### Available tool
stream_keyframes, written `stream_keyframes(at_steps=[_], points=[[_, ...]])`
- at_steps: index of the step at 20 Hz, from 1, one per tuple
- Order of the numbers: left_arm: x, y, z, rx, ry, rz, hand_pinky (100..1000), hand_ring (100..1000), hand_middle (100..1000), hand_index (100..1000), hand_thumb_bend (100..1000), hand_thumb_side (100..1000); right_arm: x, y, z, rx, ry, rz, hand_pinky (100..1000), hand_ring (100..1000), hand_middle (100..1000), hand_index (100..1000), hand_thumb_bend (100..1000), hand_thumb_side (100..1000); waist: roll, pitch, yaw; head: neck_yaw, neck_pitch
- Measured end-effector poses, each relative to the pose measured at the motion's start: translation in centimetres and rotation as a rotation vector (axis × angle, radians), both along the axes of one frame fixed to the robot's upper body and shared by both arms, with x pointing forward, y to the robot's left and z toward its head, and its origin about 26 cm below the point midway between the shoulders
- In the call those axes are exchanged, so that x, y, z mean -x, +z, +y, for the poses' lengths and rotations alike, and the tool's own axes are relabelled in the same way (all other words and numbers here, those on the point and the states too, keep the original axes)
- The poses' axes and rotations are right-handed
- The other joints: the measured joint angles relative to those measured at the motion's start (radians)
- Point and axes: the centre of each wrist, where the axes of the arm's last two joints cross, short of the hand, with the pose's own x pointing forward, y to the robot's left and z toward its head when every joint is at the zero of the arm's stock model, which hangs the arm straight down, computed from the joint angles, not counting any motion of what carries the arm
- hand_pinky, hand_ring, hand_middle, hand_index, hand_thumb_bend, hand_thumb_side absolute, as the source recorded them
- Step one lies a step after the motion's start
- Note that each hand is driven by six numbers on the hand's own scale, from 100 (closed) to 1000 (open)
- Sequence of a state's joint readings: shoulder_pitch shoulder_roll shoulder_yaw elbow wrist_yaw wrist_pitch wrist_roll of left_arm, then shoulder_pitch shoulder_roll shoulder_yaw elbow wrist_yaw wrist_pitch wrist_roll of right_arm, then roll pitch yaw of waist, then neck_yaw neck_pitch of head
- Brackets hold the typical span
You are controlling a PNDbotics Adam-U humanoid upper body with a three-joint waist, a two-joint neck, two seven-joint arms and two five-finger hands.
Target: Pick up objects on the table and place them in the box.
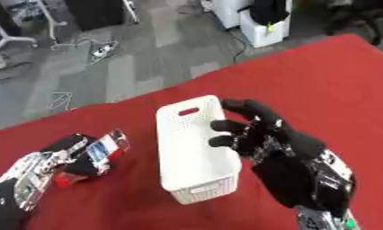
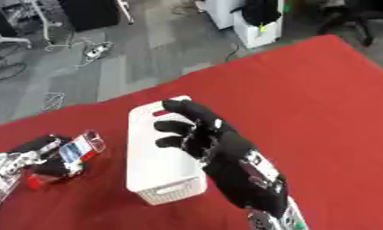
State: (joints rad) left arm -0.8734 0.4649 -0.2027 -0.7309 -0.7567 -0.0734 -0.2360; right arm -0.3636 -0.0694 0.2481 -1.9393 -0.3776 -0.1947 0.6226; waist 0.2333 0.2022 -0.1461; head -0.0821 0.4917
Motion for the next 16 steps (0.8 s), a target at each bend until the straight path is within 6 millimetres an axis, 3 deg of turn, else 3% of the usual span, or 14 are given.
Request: stream_keyframes(at_steps=[1,2,3,4,7,8,9,10,16], points=[[0.0,0.05,-0.02,-0.004,0.0,-0.002,243,462,478,747,321,231,0.0,0.0,0.0,0.0,0.0,0.0,864,912,980,1000,100,1000,0.0,0.0,0.0,-0.001,0.0],[-0.01,0.08,-0.05,-0.008,-0.001,-0.003,214,444,456,712,286,122,0.0,0.0,0.0,0.0,0.0,0.001,864,911,980,1000,100,1000,0.0,0.0,0.0,-0.003,0.002],[-0.01,0.09,-0.05,-0.013,-0.001,-0.003,214,444,456,712,286,122,0.0,0.0,0.0,0.0,0.0,0.001,864,911,980,1000,100,1000,0.0,0.0,0.0,-0.005,0.005],[-0.01,0.1,-0.05,-0.019,-0.001,-0.004,178,418,415,644,202,120,0.0,0.0,0.0,0.0,-0.001,0.002,864,911,980,1000,100,1000,0.0,0.0,0.0,-0.005,0.008],[-0.01,0.23,-0.18,-0.032,-0.012,-0.019,100,344,333,532,193,100,0.0,0.0,0.0,0.001,0.0,0.003,864,911,980,1000,100,1000,0.0,0.0,0.001,-0.005,0.009],[-0.01,0.28,-0.26,-0.039,-0.02,-0.029,100,267,259,455,209,100,0.0,0.0,0.0,0.001,0.0,0.003,864,911,979,1000,100,1000,0.0,0.0,0.001,-0.005,0.009],[0.0,0.32,-0.31,-0.047,-0.029,-0.04,100,291,279,475,208,100,0.0,0.0,0.0,0.001,0.0,0.004,864,911,979,1000,100,1000,0.0,0.0,0.002,-0.005,0.009],[0.0,0.38,-0.37,-0.056,-0.038,-0.053,100,178,187,385,238,100,0.0,0.0,0.0,0.001,-0.001,0.005,864,911,980,1000,100,1000,0.0,0.0,0.002,-0.005,0.01],[0.0,0.49,-0.54,-0.085,-0.082,-0.113,100,149,171,367,250,100,0.0,-0.01,-0.01,0.002,-0.001,0.005,864,912,980,1000,100,1000,0.0,0.0,0.007,-0.005,0.021]])
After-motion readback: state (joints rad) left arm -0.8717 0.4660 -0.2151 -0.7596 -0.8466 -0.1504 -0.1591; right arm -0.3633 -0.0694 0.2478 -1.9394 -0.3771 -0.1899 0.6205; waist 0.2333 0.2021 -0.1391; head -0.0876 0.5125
